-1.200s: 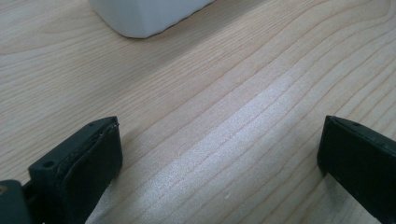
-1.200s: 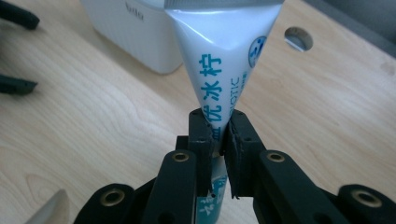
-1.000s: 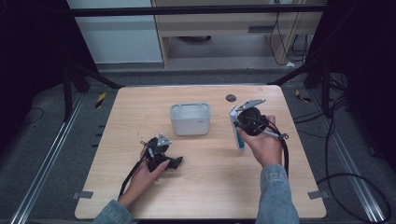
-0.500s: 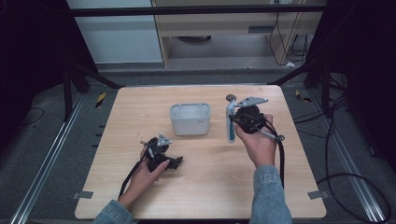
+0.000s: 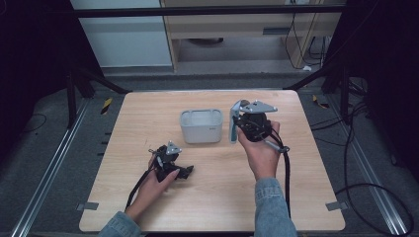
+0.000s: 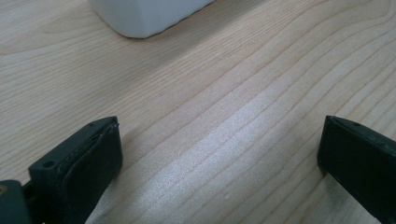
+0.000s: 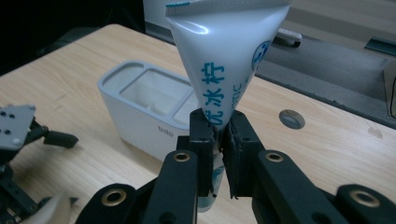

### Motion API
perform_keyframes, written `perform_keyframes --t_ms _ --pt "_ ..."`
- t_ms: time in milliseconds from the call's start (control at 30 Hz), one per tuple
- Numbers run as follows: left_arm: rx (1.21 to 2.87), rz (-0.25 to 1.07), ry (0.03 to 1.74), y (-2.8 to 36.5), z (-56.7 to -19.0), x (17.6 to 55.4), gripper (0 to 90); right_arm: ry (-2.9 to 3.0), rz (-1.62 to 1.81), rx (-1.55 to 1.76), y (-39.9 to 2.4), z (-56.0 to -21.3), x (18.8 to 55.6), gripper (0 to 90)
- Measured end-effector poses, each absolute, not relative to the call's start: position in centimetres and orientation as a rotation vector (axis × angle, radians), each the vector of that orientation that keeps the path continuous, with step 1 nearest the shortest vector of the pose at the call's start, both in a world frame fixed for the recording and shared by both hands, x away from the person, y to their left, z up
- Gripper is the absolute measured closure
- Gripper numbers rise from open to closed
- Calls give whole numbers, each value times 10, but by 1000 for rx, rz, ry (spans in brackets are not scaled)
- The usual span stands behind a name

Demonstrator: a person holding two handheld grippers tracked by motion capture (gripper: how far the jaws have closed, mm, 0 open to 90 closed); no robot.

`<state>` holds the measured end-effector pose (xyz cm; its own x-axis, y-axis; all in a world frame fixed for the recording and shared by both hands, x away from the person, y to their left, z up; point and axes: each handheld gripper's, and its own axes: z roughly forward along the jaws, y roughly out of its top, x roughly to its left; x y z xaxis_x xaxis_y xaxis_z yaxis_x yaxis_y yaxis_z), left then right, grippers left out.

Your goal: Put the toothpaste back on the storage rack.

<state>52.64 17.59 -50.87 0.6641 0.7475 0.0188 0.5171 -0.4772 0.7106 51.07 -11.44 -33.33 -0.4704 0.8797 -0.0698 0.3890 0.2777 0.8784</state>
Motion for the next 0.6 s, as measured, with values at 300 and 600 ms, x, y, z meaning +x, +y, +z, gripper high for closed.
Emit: perform_keyframes --t_ms 300,600 --pt "2185 429 974 176 -509 526 0 1939 1113 1105 -106 -316 511 826" --pt "2186 429 974 176 -509 526 0 1932 1133 1082 -100 -305 512 828"
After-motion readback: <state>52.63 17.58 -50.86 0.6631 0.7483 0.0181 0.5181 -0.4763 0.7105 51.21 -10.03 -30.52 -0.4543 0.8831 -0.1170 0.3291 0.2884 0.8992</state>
